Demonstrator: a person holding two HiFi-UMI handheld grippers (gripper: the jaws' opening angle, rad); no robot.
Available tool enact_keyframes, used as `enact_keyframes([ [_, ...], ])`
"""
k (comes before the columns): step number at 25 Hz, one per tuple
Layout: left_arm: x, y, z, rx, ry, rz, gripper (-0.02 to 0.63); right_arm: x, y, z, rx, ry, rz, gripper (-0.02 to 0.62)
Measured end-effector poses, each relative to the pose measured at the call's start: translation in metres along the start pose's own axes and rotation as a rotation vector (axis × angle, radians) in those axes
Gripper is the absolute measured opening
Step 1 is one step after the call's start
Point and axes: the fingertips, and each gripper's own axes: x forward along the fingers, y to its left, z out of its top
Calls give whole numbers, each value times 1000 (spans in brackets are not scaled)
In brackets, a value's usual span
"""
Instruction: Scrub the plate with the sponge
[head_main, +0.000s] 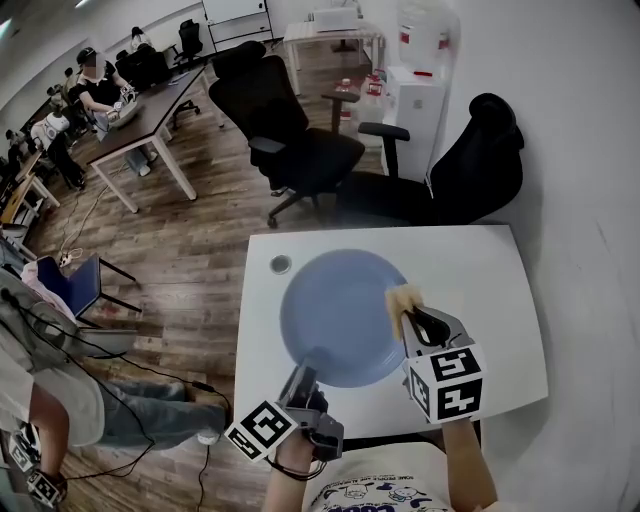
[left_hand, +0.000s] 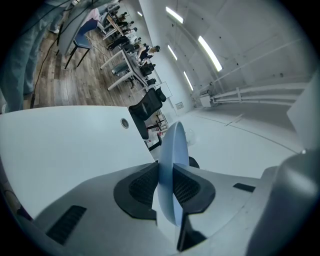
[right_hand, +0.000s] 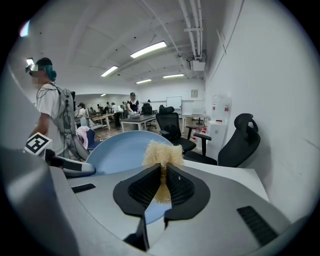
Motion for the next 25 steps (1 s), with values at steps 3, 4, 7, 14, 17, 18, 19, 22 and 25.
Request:
enact_keyframes([
  [3,1,0,-1,0,2,-3,67,-1,1,0,3,-14,2,44],
  [4,0,0,-2,2,3,-3,67,-2,2,0,5,-18,1,44],
  [7,1,-2,-2,6,6,-4,67,-3,1,0,15,-26,-2,44],
  [14,1,-8,-5,15,16,-20,67,-6,2,-1,43,-38,-9,44],
  [17,1,-9,-6,18,21,-23,67,-6,4,-2,49,-35,-6,44],
  [18,1,-9,-7,19,22,-23,67,-6,4,-3,51,-34,-5,44],
  [19,1,-9,-7,20,23,-23,67,-6,4,-3,54,-34,-4,44],
  [22,1,-11,-7,23,27,-23,67,-5,3,-1,57,-33,-8,44],
  [25,1,-15,-8,25,28,-27,67,-7,1,1,56,-36,-11,44],
])
